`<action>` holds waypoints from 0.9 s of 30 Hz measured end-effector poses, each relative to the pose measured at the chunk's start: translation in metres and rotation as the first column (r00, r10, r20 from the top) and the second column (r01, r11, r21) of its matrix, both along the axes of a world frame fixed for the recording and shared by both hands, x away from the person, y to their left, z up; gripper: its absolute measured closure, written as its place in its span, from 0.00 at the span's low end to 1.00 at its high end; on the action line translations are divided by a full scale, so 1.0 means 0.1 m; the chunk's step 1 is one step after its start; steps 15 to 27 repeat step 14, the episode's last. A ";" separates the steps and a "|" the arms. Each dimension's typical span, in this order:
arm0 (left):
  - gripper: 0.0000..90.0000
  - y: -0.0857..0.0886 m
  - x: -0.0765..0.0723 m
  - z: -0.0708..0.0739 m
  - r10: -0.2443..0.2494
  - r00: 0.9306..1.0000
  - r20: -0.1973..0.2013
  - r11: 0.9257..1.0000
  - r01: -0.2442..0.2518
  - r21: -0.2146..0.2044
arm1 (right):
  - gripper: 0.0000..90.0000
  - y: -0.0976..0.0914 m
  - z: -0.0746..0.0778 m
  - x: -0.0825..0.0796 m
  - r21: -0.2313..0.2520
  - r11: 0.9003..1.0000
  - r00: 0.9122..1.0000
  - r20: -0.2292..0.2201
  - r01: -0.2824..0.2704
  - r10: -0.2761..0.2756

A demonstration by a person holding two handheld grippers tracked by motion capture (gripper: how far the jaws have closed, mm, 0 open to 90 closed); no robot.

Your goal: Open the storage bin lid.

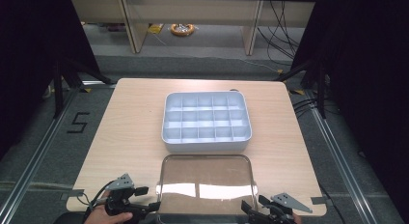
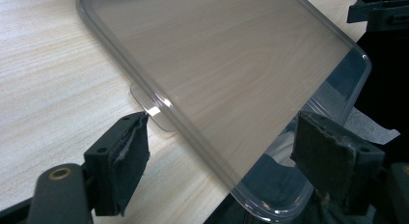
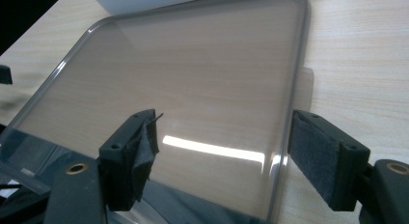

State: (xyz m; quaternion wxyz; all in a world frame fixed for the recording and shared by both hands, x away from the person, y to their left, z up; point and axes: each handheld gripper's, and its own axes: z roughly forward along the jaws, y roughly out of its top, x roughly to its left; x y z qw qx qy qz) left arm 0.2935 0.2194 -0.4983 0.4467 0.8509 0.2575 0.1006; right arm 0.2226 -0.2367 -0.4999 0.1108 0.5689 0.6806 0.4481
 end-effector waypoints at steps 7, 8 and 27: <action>0.22 -0.01 0.00 -0.01 0.005 1.000 -0.004 1.000 -0.005 -0.007 | 0.30 -0.03 0.00 0.00 -0.001 1.000 1.000 -0.007 0.007 -0.007; 0.22 -0.01 0.00 0.00 0.006 1.000 -0.005 1.000 -0.006 0.004 | 0.30 -0.03 0.00 -0.01 -0.018 1.000 1.000 -0.023 0.021 -0.022; 0.23 0.00 0.01 0.00 -0.005 1.000 -0.004 0.999 0.005 0.040 | 0.30 -0.05 -0.02 0.01 0.017 1.000 1.000 -0.016 0.009 -0.009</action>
